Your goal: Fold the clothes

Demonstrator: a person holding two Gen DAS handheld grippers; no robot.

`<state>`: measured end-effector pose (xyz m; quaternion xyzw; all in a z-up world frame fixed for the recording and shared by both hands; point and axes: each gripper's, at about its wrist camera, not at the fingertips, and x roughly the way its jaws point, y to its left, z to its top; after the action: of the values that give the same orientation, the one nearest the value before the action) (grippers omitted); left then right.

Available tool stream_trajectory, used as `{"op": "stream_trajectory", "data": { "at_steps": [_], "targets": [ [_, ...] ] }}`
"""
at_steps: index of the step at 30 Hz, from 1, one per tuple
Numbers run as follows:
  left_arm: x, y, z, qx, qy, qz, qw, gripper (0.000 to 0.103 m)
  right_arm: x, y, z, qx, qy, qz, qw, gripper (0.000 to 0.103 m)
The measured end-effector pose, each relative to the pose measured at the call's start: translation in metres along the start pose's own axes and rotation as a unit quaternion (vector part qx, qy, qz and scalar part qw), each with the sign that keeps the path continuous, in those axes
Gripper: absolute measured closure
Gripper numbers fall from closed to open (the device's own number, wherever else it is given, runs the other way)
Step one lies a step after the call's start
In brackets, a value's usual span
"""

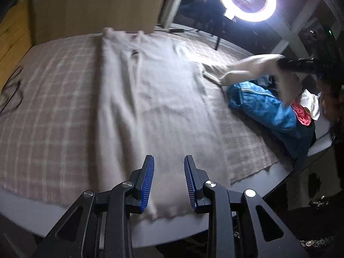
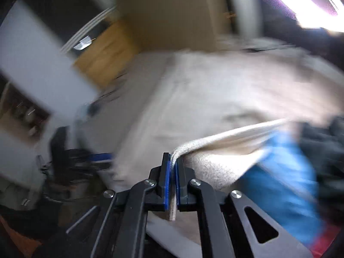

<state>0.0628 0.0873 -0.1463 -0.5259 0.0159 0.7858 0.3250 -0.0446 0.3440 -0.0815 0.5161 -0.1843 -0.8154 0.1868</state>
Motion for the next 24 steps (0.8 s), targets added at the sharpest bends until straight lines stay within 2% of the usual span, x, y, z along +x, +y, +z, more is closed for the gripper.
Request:
{"op": "stream_trajectory", "data": {
  "at_steps": [1, 3, 4, 5, 6, 8, 9, 10, 12, 14, 16, 18, 21, 24],
  "targets": [
    [-0.003, 0.005, -0.008, -0.007, 0.002, 0.001, 1.0000, 0.076, 0.039, 0.020, 0.002, -0.012, 0.035, 0.033, 0.999, 0.098],
    [-0.005, 0.014, -0.018, -0.021, 0.005, 0.002, 0.9998, 0.076, 0.103, 0.043, -0.005, -0.022, 0.123, 0.045, 0.991, 0.095],
    [-0.006, 0.017, -0.023, -0.025, 0.006, 0.001, 0.9997, 0.076, 0.122, 0.047, -0.008, -0.022, 0.154, 0.045, 0.987, 0.094],
    [-0.004, 0.017, -0.025, -0.022, 0.008, -0.003, 0.9997, 0.076, 0.126, 0.045, -0.010, -0.019, 0.165, 0.044, 0.985, 0.094],
    [-0.003, 0.017, -0.026, -0.020, 0.010, -0.008, 0.9997, 0.076, 0.126, 0.040, -0.010, -0.013, 0.167, 0.043, 0.985, 0.090],
    [0.004, 0.016, -0.027, -0.013, 0.016, -0.013, 0.9997, 0.073, 0.108, 0.017, -0.003, 0.017, 0.146, 0.031, 0.989, 0.077],
    [0.009, 0.014, -0.027, -0.010, 0.020, -0.014, 0.9997, 0.072, 0.097, -0.001, 0.004, 0.027, 0.128, 0.001, 0.991, 0.077],
    [0.015, 0.012, -0.027, -0.008, 0.024, -0.010, 0.9996, 0.072, 0.084, -0.021, 0.014, 0.031, 0.104, -0.047, 0.993, 0.077],
    [0.025, 0.005, -0.027, -0.005, 0.028, -0.004, 0.9996, 0.072, 0.070, -0.056, 0.029, 0.042, 0.075, -0.119, 0.989, 0.077],
    [0.034, -0.004, -0.028, -0.001, 0.031, 0.003, 0.9995, 0.072, 0.067, -0.089, 0.048, 0.042, 0.051, -0.177, 0.982, 0.077],
    [0.044, -0.016, -0.029, 0.006, 0.039, 0.004, 0.9992, 0.072, 0.081, -0.114, 0.064, 0.004, 0.038, -0.251, 0.967, 0.077],
    [0.056, -0.025, -0.030, 0.011, 0.051, 0.007, 0.9986, 0.069, 0.103, -0.132, 0.076, -0.022, 0.060, -0.264, 0.963, 0.077],
    [0.075, -0.033, -0.031, 0.011, 0.073, 0.030, 0.9968, 0.067, 0.125, -0.144, 0.087, -0.036, 0.076, -0.224, 0.971, 0.077],
    [0.087, -0.031, -0.028, 0.002, 0.079, 0.051, 0.9955, 0.067, 0.144, -0.141, 0.098, -0.064, 0.081, -0.209, 0.973, 0.074]
  ]
}}
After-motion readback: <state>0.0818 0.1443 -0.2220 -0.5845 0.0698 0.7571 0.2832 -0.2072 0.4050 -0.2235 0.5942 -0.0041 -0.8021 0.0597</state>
